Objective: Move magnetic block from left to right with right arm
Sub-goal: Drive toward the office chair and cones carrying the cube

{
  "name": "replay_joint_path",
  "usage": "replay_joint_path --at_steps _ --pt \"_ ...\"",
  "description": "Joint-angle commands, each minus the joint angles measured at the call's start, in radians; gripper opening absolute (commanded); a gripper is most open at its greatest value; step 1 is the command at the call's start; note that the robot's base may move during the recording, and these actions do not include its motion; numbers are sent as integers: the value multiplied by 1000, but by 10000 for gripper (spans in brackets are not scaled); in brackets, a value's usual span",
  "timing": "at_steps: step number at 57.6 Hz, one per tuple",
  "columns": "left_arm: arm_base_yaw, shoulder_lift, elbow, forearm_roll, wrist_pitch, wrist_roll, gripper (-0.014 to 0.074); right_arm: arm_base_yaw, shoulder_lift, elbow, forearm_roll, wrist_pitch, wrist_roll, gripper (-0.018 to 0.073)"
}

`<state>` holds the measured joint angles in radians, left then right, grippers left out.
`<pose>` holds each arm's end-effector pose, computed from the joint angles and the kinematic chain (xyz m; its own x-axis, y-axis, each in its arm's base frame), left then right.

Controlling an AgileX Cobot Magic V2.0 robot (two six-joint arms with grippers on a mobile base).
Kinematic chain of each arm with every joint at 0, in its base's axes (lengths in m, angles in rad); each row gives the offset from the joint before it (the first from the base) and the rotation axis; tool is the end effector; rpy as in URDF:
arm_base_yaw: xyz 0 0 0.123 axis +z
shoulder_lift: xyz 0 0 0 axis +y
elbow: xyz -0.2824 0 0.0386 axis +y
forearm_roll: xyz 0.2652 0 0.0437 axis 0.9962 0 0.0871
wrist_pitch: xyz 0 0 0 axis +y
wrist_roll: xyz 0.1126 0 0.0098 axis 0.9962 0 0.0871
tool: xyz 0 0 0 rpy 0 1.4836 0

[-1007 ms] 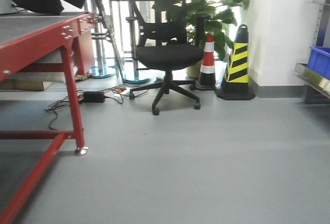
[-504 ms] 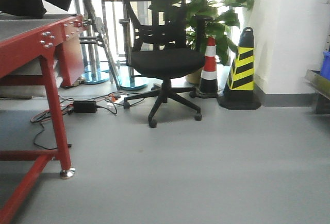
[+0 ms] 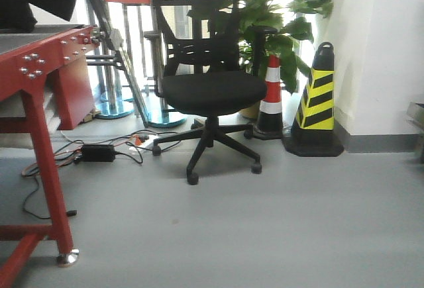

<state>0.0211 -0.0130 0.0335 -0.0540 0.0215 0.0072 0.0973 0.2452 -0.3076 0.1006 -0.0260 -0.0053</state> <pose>0.0961 0.0019 0.2012 0.0461 -0.0458 -0.9979 -0.0178 0.9988 -0.0467 0.1082 0.0103 0.3088 0.1640 0.1116 -0.9801 -0.1107 0.9894 0.0941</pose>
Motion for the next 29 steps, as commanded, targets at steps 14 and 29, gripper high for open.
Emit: replay_joint_path --at_steps 14,29 --pt "-7 -10 7 -3 -78 -7 -126 -5 9 -32 2 -87 -9 314" --pt "-7 -10 7 -3 -78 -7 -126 -5 9 -32 2 -87 -9 314"
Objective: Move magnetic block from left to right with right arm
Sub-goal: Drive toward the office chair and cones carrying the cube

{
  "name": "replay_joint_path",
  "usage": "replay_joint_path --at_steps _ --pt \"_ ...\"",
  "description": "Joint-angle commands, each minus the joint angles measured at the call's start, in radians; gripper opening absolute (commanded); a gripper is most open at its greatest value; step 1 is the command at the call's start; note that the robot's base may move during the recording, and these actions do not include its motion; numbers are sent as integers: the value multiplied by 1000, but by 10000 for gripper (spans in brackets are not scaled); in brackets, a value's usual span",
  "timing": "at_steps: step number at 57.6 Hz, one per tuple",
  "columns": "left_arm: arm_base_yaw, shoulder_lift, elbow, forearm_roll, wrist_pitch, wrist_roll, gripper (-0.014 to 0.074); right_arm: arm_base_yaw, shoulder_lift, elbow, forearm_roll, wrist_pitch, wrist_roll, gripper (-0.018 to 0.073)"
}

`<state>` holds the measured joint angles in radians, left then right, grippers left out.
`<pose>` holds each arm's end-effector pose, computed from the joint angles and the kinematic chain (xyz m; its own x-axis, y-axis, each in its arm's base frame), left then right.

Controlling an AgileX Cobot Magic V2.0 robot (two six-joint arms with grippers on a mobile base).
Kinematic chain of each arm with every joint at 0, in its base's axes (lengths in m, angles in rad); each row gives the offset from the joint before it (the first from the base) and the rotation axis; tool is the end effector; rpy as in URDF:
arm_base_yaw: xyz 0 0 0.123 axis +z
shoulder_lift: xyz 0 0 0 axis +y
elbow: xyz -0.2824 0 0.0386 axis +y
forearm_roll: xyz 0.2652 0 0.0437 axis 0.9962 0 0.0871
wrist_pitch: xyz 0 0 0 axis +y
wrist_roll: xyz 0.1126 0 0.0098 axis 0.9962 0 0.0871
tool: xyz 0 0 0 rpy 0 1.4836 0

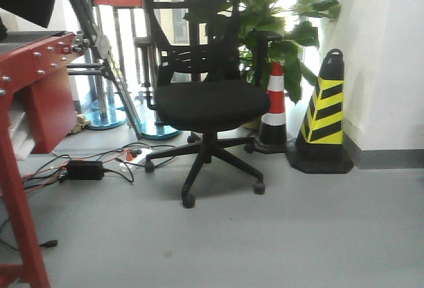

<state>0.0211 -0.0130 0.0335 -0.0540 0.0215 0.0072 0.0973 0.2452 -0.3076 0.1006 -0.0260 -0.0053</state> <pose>0.0961 0.0019 0.2012 0.0461 -0.0458 -0.9979 -0.0178 0.9988 -0.0467 0.1082 0.0103 0.3088 0.1640 0.1116 -0.9801 -0.1107 0.9894 0.0941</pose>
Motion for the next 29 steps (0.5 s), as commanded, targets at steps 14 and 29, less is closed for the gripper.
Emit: replay_joint_path --at_steps 14,29 --pt "-7 -10 7 -3 -78 -7 -126 -5 9 -32 2 -87 -9 314" --pt "-7 -10 7 -3 -78 -7 -126 -5 9 -32 2 -87 -9 314"
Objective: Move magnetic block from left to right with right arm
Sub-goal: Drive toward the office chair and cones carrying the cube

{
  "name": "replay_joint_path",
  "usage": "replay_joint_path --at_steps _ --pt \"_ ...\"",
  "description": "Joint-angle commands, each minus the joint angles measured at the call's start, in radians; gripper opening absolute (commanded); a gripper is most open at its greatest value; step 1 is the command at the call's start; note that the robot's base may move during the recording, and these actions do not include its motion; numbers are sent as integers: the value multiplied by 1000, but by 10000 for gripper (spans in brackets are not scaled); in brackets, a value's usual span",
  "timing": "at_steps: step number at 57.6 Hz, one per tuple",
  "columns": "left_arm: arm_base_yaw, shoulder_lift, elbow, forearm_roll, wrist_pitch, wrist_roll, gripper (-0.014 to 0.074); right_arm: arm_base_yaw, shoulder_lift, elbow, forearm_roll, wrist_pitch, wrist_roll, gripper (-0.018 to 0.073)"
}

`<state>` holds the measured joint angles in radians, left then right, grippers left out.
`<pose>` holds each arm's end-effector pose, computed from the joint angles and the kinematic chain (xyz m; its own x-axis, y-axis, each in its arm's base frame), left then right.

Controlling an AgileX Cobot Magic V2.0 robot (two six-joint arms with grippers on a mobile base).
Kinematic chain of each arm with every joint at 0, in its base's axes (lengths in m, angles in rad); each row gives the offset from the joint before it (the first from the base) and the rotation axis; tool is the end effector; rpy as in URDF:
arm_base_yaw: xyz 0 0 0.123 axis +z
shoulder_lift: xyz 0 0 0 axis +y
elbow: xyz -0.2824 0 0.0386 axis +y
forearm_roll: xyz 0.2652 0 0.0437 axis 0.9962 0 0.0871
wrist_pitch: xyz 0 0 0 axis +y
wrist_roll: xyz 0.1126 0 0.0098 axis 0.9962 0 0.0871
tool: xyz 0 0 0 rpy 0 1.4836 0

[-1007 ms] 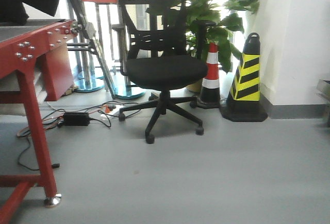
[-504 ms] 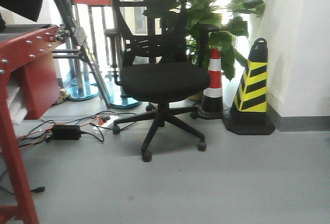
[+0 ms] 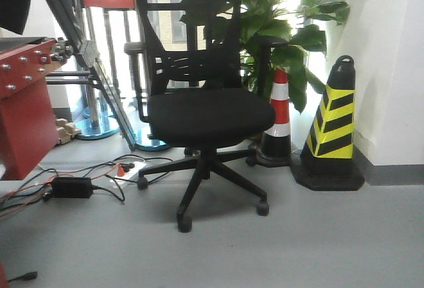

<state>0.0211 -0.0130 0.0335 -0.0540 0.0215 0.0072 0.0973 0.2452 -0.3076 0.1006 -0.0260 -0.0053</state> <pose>0.0961 0.0019 0.2012 0.0461 -0.0458 -0.9979 -0.0178 0.9988 -0.0467 0.1082 0.0103 0.3088 0.1640 0.1116 -0.9801 -0.1107 0.9894 0.0941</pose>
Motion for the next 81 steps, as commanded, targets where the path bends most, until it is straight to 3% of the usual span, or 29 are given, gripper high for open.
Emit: replay_joint_path --at_steps 1,81 --pt "-7 -10 7 -3 -78 -7 -126 -5 9 -32 2 -87 -9 314" --pt "-7 -10 7 -3 -78 -7 -126 -5 9 -32 2 -87 -9 314"
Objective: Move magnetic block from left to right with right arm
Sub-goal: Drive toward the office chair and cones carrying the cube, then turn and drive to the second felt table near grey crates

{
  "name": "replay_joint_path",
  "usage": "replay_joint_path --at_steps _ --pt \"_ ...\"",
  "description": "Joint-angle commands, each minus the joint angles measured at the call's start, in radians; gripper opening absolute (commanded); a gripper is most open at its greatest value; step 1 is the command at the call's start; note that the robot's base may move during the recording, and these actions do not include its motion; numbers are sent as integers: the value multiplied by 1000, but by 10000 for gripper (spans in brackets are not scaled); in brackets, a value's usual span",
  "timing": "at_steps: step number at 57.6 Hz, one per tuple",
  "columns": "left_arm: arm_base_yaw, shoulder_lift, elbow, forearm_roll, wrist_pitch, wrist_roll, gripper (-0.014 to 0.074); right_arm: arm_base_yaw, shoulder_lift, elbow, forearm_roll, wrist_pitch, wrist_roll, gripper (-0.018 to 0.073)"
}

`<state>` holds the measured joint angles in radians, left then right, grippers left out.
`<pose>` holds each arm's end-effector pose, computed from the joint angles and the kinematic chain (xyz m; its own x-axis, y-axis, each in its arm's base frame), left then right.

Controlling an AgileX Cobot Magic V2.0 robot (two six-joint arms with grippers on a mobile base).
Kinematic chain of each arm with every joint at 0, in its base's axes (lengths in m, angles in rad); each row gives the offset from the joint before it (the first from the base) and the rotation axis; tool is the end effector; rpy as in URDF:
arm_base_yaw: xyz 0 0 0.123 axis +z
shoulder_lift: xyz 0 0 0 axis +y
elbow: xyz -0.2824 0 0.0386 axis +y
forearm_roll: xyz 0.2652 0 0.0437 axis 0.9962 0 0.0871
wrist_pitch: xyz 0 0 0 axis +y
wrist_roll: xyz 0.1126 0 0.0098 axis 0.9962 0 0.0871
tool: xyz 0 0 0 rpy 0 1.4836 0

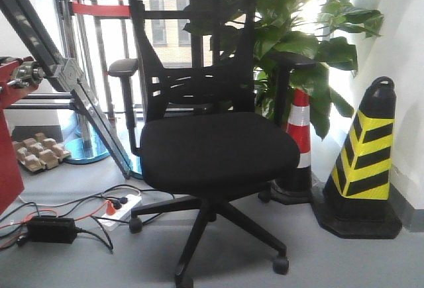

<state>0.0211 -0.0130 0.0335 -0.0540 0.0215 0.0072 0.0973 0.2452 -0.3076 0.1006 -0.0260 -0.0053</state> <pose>0.0961 0.0019 0.2012 0.0461 -0.0458 -0.9979 -0.0178 0.9988 -0.0467 0.1082 0.0103 0.3088 0.1640 0.1116 -0.9801 -0.1107 0.9894 0.0941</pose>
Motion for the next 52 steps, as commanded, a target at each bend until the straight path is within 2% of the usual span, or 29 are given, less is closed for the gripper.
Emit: replay_joint_path --at_steps 1,52 --pt "-7 -10 7 -3 -78 -7 -126 -5 9 -32 2 -87 -9 314" --pt "-7 -10 7 -3 -78 -7 -126 -5 9 -32 2 -87 -9 314"
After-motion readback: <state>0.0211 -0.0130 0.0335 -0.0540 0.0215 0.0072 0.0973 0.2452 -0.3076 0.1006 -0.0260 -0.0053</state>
